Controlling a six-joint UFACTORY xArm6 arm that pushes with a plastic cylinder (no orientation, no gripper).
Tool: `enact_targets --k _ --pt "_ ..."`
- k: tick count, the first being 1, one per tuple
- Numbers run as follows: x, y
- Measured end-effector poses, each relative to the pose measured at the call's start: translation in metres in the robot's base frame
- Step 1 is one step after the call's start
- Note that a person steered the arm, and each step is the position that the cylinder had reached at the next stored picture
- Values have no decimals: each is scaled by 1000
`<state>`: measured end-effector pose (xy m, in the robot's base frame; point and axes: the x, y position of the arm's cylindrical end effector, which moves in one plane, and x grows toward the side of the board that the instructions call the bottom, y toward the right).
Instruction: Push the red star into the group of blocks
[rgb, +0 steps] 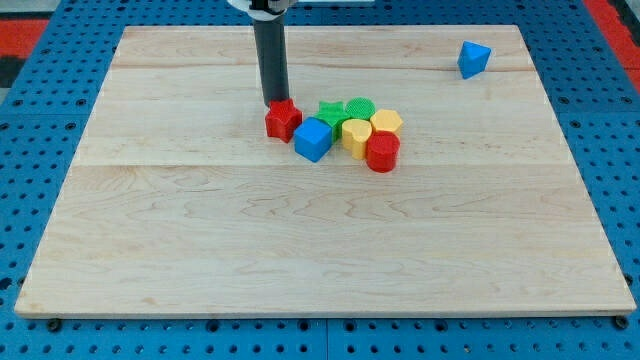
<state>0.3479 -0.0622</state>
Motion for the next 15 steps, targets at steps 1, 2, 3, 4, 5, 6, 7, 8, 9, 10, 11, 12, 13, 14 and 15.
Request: enact_targets --k 1,2,3,4,5,6,7,8,9,10,11,12,13,14,15 --pt "12 -18" --pt "32 -40" --pt "47 -53" --pt "17 -69" --pt "-1 -16" --pt "15 -8" --pt "53 -25" --pt "88 -23" --pt "95 11" --pt "103 38" --pt "126 29" --pt "145 47" --pt "141 70" --pt "116 64" --pt "137 87"
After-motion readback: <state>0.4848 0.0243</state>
